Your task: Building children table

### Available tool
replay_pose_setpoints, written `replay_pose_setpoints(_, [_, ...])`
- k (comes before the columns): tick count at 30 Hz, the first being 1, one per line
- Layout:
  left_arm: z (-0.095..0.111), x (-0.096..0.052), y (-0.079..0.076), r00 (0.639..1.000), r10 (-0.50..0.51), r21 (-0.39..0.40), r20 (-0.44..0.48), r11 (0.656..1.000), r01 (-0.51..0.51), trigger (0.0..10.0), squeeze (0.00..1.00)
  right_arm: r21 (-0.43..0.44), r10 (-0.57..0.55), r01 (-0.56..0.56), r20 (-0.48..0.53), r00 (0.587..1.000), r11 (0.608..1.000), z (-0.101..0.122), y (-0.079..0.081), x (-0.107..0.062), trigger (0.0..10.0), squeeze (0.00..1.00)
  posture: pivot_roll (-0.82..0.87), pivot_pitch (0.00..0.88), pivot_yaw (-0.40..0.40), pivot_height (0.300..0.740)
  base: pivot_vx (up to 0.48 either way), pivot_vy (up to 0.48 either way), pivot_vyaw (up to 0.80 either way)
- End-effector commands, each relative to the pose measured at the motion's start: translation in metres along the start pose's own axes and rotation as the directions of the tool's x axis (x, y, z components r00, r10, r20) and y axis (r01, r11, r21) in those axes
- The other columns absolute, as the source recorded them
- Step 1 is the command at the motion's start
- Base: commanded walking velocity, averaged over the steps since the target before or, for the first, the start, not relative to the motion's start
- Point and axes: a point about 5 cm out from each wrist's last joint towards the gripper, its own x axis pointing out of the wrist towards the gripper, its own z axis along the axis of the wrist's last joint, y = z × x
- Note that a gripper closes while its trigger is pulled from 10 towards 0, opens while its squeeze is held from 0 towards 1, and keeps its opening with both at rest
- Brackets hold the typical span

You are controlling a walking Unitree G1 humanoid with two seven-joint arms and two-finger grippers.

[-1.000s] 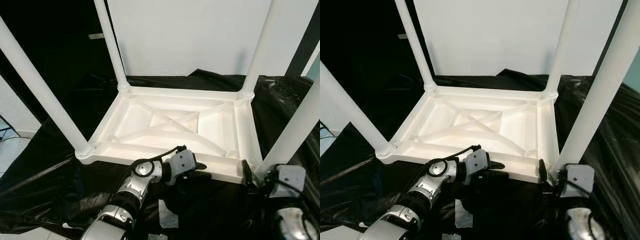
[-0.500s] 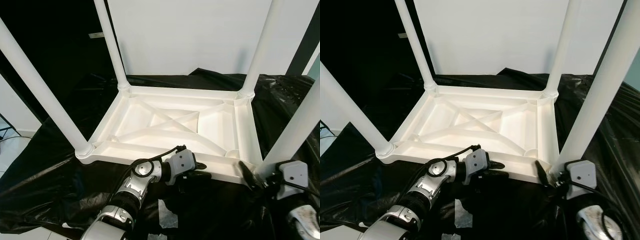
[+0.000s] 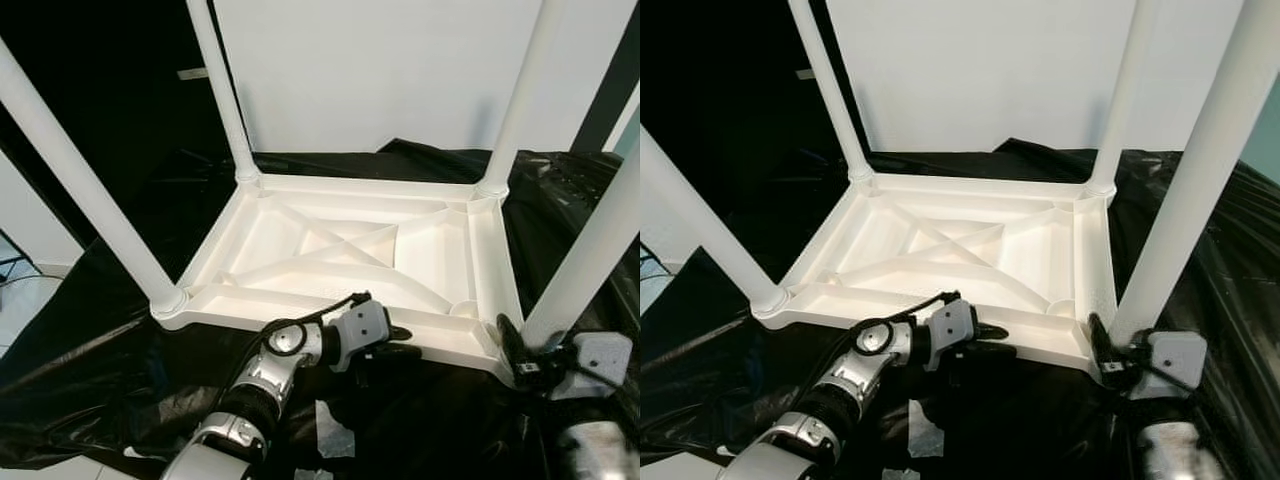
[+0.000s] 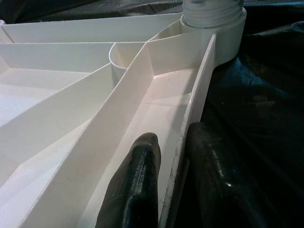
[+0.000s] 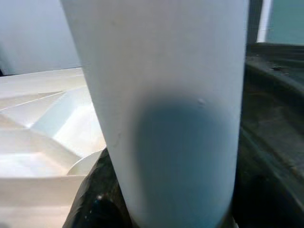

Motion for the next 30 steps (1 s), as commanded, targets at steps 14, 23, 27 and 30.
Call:
replay_pose_setpoints(14, [-0.029,0.001,-0.015,0.986,0.115,-0.095,-0.118,0.987,-0.127,10.0,0.0,-0.029,-0.038,0.037,-0.036,0.999,0.999,-0.008,0.018,0.01,10.0,0.0,-0.14,0.0,0.06,0.74,0.0,0.0,0.0])
replay_pose_setpoints(23, [-0.029,0.003,-0.015,0.986,0.117,-0.096,-0.115,0.987,-0.128,10.0,0.0,-0.123,0.2,-0.191,0.057,0.978,0.974,0.009,0.01,0.012,10.0,0.0,-0.15,0.0,0.062,0.74,0.0,0.0,0.0])
replay_pose_setpoints(27, [-0.028,0.003,-0.016,0.987,0.113,-0.095,-0.114,0.988,-0.124,10.0,0.0,-0.153,0.253,-0.241,0.067,0.965,0.959,0.016,0.003,0.012,10.0,0.0,-0.16,0.0,0.065,0.74,0.0,0.0,0.0])
replay_pose_setpoints(30, [-0.028,0.003,-0.016,0.987,0.111,-0.094,-0.114,0.988,-0.122,10.0,0.0,-0.154,0.283,-0.272,0.055,0.958,0.95,0.018,-0.002,0.012,6.8,0.0,-0.16,0.0,0.065,0.74,0.0,0.0,0.0])
